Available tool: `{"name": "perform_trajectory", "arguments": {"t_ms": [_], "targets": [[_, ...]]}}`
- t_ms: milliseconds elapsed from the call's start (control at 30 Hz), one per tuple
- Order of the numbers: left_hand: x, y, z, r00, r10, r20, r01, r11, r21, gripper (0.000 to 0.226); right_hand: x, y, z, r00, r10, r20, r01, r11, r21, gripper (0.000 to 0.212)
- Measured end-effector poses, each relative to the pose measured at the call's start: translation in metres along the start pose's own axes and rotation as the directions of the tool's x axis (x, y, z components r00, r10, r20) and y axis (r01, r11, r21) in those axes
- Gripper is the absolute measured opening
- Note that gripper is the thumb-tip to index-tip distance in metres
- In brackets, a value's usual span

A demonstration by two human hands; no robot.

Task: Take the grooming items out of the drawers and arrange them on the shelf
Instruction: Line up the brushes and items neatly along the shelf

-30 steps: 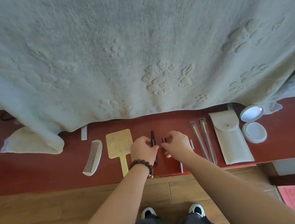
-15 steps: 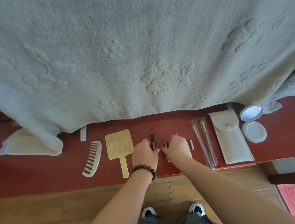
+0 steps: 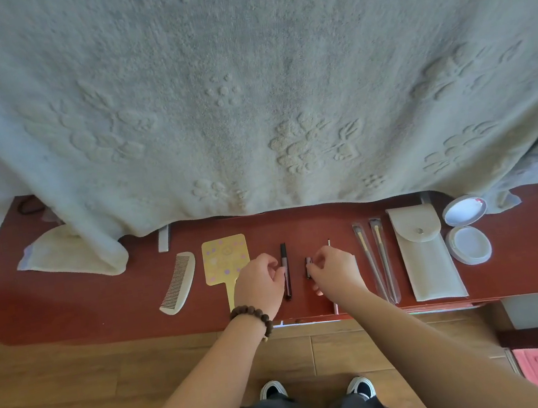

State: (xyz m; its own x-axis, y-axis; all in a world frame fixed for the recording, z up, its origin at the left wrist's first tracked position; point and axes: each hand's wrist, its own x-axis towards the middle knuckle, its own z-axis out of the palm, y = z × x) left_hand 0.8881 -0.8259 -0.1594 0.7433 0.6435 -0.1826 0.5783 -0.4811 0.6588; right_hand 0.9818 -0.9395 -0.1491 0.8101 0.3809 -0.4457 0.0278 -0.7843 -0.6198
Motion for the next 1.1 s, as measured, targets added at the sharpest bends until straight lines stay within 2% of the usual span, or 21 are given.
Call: {"name": "perform_trajectory", "arguments": {"t_ms": [167, 433, 567, 700, 900, 967, 1100], "targets": [[-0.011, 0.013, 0.003, 0.994, 0.111, 0.009, -0.111, 0.994, -0.016, 0.018, -0.022, 0.007, -0.017, 0.995, -0.097, -0.017, 0.097, 0.995, 0.032, 0.008], [-0.025, 0.073, 0.041, 0.919, 0.39, 0.062, -0.392, 0.92, 0.022, 0.023, -0.04, 0.077, -0.077, 0.946, -0.137, -0.293, 0.13, 0.991, -0.043, 0.013], [-0.039, 0.105, 0.079, 0.879, 0.465, 0.103, -0.474, 0.874, 0.103, 0.03, -0.036, 0.118, -0.109, 0.921, -0.211, -0.327, 0.152, 0.968, -0.199, 0.026], [-0.057, 0.126, 0.119, 0.907, 0.381, 0.179, -0.415, 0.88, 0.229, 0.049, -0.025, 0.147, -0.128, 0.957, -0.225, -0.18, 0.149, 0.922, -0.358, 0.049], [-0.075, 0.135, 0.162, 0.933, 0.164, 0.319, -0.305, 0.832, 0.463, 0.069, -0.015, 0.176, -0.124, 0.947, -0.302, 0.108, 0.31, 0.774, -0.553, 0.063], [-0.079, 0.132, 0.169, 0.941, 0.107, 0.321, -0.266, 0.822, 0.504, 0.073, -0.014, 0.183, -0.118, 0.939, -0.317, 0.135, 0.333, 0.737, -0.588, 0.063], [-0.08, 0.124, 0.171, 0.944, 0.106, 0.312, -0.273, 0.782, 0.56, 0.073, -0.011, 0.191, -0.114, 0.925, -0.351, 0.143, 0.365, 0.723, -0.587, 0.076]]}}
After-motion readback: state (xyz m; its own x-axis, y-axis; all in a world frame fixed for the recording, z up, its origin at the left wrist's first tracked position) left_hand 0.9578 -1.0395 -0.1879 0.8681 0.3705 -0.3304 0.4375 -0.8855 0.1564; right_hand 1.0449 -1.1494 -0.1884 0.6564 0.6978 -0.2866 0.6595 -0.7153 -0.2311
